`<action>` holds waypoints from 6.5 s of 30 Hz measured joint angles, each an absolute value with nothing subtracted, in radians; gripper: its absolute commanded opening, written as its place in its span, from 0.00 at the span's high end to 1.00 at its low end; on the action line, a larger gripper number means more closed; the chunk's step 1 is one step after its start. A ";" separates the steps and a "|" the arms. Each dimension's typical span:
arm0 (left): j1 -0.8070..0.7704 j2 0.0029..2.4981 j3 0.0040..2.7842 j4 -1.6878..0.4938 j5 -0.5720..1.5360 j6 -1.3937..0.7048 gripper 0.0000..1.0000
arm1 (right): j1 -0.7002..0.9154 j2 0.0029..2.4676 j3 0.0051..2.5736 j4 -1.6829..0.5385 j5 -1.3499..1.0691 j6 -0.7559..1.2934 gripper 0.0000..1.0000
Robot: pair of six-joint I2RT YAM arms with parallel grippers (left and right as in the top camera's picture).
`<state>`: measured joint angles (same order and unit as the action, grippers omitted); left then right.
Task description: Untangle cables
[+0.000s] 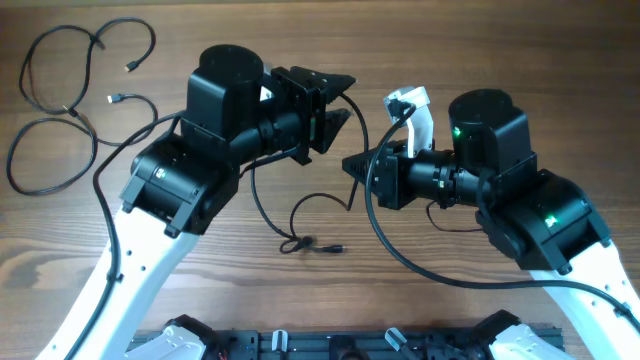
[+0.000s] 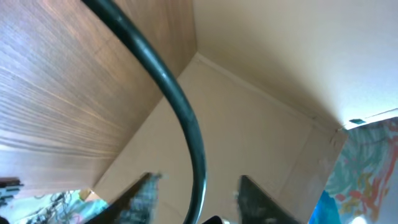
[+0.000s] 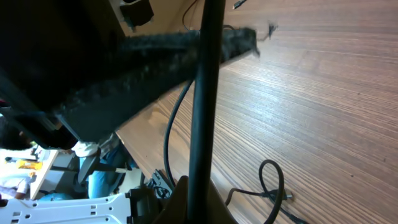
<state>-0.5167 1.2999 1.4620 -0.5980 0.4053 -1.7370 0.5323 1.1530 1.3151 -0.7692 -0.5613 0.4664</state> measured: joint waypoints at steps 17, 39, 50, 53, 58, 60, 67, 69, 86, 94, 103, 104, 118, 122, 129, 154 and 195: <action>-0.517 1.300 1.462 -0.595 0.386 -1.737 0.62 | 0.533 1.153 1.315 -0.759 -0.602 0.438 0.96; -0.517 1.318 1.462 -0.600 0.355 -1.738 0.90 | 0.595 1.153 1.315 -0.761 -0.608 0.361 0.96; -0.517 1.318 1.462 -0.621 0.307 -1.730 0.96 | 0.595 1.145 1.315 -0.762 -0.540 0.389 0.95; -0.517 1.318 1.462 -0.621 0.280 -1.669 0.96 | 0.595 1.145 1.315 -0.775 -0.518 0.404 0.62; -0.517 1.318 1.462 -0.620 0.213 -1.413 0.96 | 0.595 1.144 1.315 -0.867 -0.351 0.497 0.06; -0.517 1.317 1.462 -0.611 0.206 -1.315 0.96 | 0.595 1.143 1.315 -0.907 -0.291 0.532 0.03; -0.517 1.237 1.462 -0.595 0.205 -0.944 0.96 | 0.595 1.142 1.315 -0.923 -0.179 0.606 0.00; -0.517 1.185 1.462 -0.595 0.205 -0.897 0.96 | 0.595 1.142 1.315 -0.925 -0.154 0.629 0.00; -0.517 0.888 1.462 -0.603 -0.097 -0.842 0.96 | 0.595 1.142 1.315 -0.981 -0.121 0.688 0.01; -0.517 0.886 1.462 -0.659 -0.523 -0.838 0.96 | 0.595 1.142 1.315 -0.985 -0.121 0.696 0.00; -0.517 0.886 1.462 -0.659 -0.854 -0.943 0.96 | 0.595 1.142 1.315 -0.988 -0.121 0.696 0.00; -0.517 0.886 1.462 -0.661 -0.865 -0.987 0.96 | 0.595 1.142 1.315 -0.988 -0.121 0.696 0.00; -0.288 1.018 1.463 -0.769 -0.852 -1.102 0.96 | 0.595 1.141 1.315 -1.010 -0.121 0.696 0.00; -0.148 1.056 1.463 -0.791 -0.724 -1.106 0.96 | 0.595 1.141 1.315 -1.010 -0.121 0.696 0.00; 0.122 1.081 1.463 -0.947 -0.544 -1.243 0.96 | 0.595 1.141 1.315 -1.009 -0.121 0.696 0.00; 0.084 1.209 1.463 -0.418 0.459 -1.074 0.96 | 0.595 1.188 1.315 -0.972 -0.122 0.722 0.00; 0.061 1.374 1.429 -1.228 0.356 -0.469 0.11 | 0.595 1.188 1.315 -0.938 -0.122 0.722 0.00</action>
<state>0.0612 1.3743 1.4292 -1.2278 0.3557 -0.4686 0.5949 1.1885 1.3151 -0.9379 -0.1219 0.7223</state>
